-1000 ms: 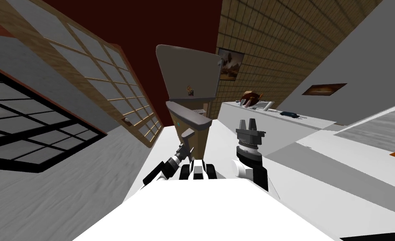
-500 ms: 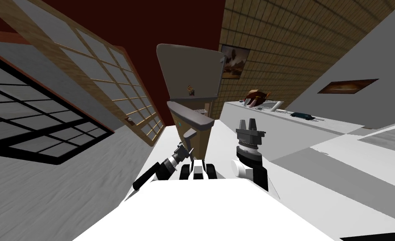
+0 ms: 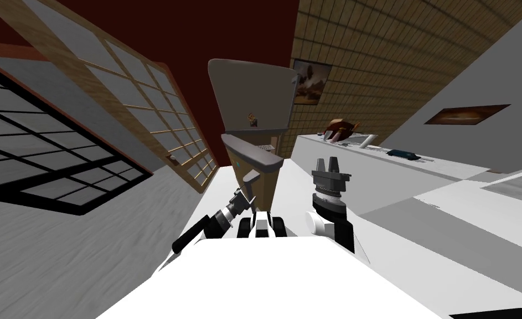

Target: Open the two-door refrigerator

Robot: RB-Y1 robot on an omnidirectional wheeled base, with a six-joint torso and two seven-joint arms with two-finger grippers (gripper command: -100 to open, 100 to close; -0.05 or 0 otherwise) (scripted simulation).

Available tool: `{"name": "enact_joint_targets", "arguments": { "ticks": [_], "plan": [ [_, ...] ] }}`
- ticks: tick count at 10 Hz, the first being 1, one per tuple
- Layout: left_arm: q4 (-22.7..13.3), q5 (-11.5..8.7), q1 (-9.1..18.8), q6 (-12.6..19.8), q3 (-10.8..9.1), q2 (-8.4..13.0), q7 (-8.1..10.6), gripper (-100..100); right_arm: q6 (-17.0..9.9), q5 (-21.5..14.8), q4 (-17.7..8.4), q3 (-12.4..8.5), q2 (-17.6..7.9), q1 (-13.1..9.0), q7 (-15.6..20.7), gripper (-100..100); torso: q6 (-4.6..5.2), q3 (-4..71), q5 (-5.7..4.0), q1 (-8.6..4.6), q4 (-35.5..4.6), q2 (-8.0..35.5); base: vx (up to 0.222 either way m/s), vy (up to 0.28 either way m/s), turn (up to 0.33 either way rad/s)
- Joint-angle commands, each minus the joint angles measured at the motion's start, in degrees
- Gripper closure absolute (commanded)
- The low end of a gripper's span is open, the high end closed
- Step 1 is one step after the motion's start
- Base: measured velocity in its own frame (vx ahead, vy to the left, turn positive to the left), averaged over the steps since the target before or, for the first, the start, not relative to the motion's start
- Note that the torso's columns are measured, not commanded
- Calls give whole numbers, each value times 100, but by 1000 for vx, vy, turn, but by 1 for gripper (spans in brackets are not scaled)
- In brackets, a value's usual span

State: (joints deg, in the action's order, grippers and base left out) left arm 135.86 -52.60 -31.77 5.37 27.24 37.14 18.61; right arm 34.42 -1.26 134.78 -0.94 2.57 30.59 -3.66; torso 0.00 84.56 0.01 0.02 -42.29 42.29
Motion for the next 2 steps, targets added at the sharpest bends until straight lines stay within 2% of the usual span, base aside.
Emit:
{"name": "enact_joint_targets", "arguments": {
  "ticks": [1, 2],
  "plan": [
    [0, 0, 0, 0, 0, 0, 0, 0, 0, 0, 0, 0, 0, 0, 0, 0, 0, 1, -1, -3, 0, -1, 0, 0, 0],
    [0, 0, 0, 0, 0, 0, 0, 0, 0, 0, 0, 0, 0, 0, 0, 0, 0, 1, -1, -4, 0, -2, 0, 0, 0]
  ]
}}
